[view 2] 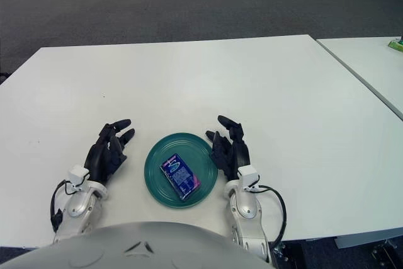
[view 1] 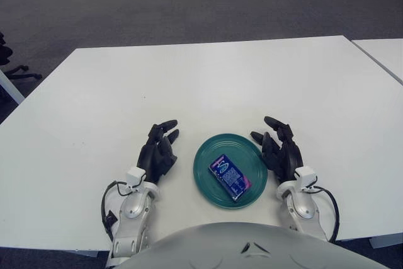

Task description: Put the gum into the plate.

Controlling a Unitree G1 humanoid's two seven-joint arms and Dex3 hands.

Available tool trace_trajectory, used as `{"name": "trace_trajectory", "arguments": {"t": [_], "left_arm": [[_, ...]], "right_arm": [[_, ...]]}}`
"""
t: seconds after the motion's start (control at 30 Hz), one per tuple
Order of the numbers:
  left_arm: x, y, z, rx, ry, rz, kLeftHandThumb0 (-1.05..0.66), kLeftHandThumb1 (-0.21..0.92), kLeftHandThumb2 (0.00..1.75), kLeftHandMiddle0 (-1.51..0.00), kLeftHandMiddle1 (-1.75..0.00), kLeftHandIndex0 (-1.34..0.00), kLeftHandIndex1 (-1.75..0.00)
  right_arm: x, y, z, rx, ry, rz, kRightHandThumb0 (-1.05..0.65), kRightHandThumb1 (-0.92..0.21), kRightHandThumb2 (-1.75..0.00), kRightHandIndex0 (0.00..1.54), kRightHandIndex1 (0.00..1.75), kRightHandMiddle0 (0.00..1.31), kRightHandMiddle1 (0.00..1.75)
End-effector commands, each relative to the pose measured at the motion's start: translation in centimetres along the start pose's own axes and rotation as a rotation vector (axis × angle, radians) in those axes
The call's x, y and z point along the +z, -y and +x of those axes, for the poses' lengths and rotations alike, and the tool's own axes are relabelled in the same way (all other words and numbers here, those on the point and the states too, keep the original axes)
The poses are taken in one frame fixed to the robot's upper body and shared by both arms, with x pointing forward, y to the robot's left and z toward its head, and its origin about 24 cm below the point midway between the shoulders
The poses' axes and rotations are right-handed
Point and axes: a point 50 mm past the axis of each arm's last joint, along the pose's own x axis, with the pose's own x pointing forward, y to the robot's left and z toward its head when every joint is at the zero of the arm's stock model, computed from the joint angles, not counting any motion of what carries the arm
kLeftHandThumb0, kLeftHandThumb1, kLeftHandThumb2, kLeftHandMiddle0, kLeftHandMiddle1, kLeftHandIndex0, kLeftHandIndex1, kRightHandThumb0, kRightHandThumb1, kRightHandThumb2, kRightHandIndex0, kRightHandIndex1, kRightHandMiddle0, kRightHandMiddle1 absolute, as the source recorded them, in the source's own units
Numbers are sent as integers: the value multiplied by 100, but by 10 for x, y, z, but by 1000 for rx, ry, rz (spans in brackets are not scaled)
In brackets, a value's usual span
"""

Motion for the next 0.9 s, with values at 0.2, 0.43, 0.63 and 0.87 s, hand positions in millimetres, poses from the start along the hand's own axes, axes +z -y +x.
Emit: {"name": "trace_trajectory", "arguments": {"t": [0.2,0.43,0.63,0.87], "left_arm": [[-8,6,-8,-30,-53,-15,-86,92,97,-55,-77,-35,-119],[-7,8,-10,-27,-46,-4,-86,92,98,-54,-78,-34,-118],[-7,9,-10,-24,-41,-10,-86,92,97,-53,-79,-34,-119],[-6,9,-9,-23,-35,-9,-86,92,96,-53,-80,-35,-119]], "right_arm": [[-23,15,-11,-41,-144,-23,-62,-92,-82,47,56,2,94],[-23,16,-10,-36,-142,-31,-63,-92,-82,46,55,2,94],[-23,17,-9,-31,-145,-33,-64,-92,-82,47,56,2,94],[-22,16,-10,-29,-147,-38,-64,-92,-83,45,55,0,93]]}}
